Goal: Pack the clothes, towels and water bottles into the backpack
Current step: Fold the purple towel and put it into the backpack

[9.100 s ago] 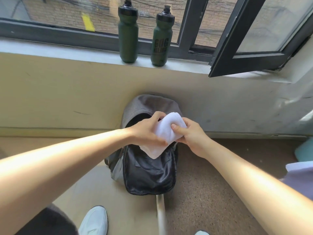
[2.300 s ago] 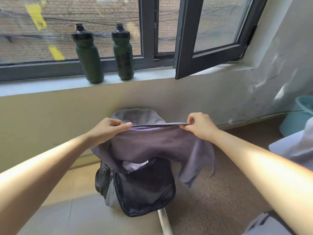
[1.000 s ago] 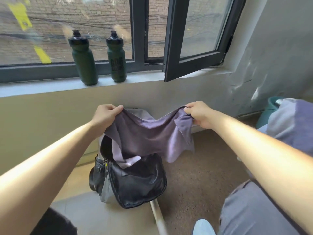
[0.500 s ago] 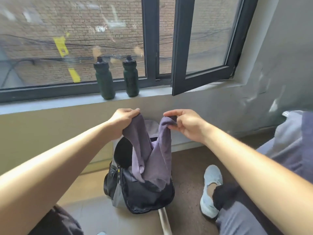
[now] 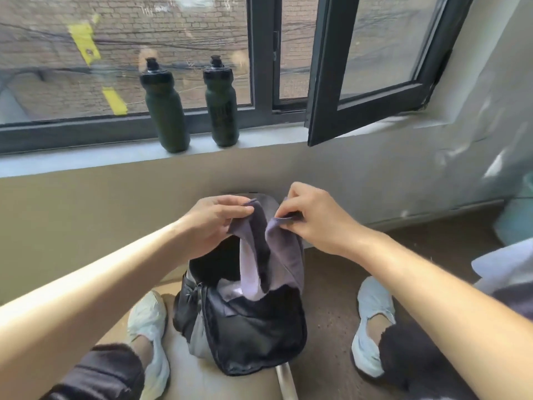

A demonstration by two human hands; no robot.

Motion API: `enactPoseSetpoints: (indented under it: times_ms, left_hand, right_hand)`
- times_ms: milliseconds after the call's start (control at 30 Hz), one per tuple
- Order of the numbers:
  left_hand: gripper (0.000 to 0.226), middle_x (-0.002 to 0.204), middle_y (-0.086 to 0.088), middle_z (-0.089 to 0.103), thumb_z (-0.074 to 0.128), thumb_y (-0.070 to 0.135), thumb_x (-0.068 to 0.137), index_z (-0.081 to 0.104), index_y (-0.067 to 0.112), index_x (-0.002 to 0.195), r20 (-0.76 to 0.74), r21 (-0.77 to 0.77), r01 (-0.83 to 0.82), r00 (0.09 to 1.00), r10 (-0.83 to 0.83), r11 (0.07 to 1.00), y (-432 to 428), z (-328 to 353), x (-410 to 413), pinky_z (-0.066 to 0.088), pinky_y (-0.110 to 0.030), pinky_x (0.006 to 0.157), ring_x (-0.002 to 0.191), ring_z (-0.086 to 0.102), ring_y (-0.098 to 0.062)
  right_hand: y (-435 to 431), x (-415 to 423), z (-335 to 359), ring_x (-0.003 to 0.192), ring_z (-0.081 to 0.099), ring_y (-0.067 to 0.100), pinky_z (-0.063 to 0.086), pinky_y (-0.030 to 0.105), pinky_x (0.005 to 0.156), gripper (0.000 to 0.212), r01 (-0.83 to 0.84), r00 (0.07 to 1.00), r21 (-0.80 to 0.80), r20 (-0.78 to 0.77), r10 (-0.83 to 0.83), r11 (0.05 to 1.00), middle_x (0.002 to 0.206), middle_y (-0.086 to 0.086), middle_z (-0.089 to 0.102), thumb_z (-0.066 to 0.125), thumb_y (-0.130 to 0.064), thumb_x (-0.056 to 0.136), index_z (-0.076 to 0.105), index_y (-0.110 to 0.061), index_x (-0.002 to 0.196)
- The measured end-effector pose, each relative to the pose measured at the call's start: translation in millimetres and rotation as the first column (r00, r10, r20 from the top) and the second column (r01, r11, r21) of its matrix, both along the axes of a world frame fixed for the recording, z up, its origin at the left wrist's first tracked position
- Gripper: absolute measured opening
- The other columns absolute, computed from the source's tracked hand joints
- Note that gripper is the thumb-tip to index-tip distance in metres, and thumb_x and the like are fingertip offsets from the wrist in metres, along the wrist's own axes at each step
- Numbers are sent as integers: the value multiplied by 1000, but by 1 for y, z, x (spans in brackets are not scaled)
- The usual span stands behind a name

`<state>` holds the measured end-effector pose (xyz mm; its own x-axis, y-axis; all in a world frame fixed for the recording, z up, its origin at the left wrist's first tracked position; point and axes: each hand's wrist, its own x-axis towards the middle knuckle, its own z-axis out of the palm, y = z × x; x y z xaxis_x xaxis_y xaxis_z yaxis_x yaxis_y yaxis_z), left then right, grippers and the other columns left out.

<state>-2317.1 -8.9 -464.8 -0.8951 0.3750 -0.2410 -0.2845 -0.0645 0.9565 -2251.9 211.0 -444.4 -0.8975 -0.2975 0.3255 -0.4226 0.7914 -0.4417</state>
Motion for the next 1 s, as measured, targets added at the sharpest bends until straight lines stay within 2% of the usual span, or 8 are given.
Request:
enactPoseSetpoints:
  times_ms: [100,167,233,367,467,733,867,1000]
  left_hand:
    - [13,88,-8,74,73,-1,89,73,11,94,36,-10,-33,999,33,999,6,-14,-8,57,-28,69,72,71,-17]
    - [14,84,-4,75,76,2,88,72,15,91,33,-8,-23,999,24,1000,9,-17,-12,55,-28,68,70,70,-15]
    - [14,83,-1,75,77,4,88,72,16,89,30,6,-23,999,23,1000,12,-18,-14,53,-27,67,71,69,-13]
    - [11,76,-1,72,79,8,86,71,16,84,43,2,29,999,-29,1000,8,-24,-2,50,-27,64,66,65,-13]
    - [11,78,-4,72,81,9,84,71,14,83,74,49,45,996,-49,998,3,-24,4,52,-31,70,69,67,-16]
    - [23,88,-4,77,74,-1,82,71,9,103,85,140,160,981,-172,977,0,-12,14,58,-22,67,77,74,-13]
    - [28,90,-9,75,76,-1,78,69,10,102,104,199,139,981,-162,970,4,-11,17,59,-23,69,77,73,-15]
    - [37,92,-9,76,80,8,67,70,12,103,63,188,151,984,-165,970,5,-10,16,59,-24,73,79,73,-15]
  right_hand:
    - [-2,-1,-1,100,42,16,41,30,89,6,10,997,62,-82,-5,998,100,-7,46,75,-22,91,77,-21,97]
    - [-1,-3,0,108,42,17,36,30,96,7,8,1000,2,-15,-8,1000,106,-10,53,74,-20,91,74,-26,94]
    - [1,-4,5,106,50,13,39,27,91,14,-10,989,-146,146,32,989,98,-12,63,70,-15,94,70,-29,91]
    - [-3,0,6,86,60,7,50,26,79,13,-16,881,-527,394,261,849,86,2,68,57,-2,100,70,-4,99]
    - [-9,2,-1,90,59,9,46,32,85,13,-59,864,-488,413,290,871,90,11,69,63,-10,100,72,-2,102]
    - [-20,3,0,92,67,-6,47,11,81,15,-127,871,-392,395,291,911,91,-15,75,71,-5,92,78,-9,106]
    - [-19,-2,-10,78,66,6,53,27,72,8,-30,939,-309,318,133,951,84,-2,73,79,-16,88,75,-10,92]
    - [-17,-4,-18,78,64,14,52,29,72,19,37,965,-293,260,43,955,89,4,69,83,-22,83,67,-14,92]
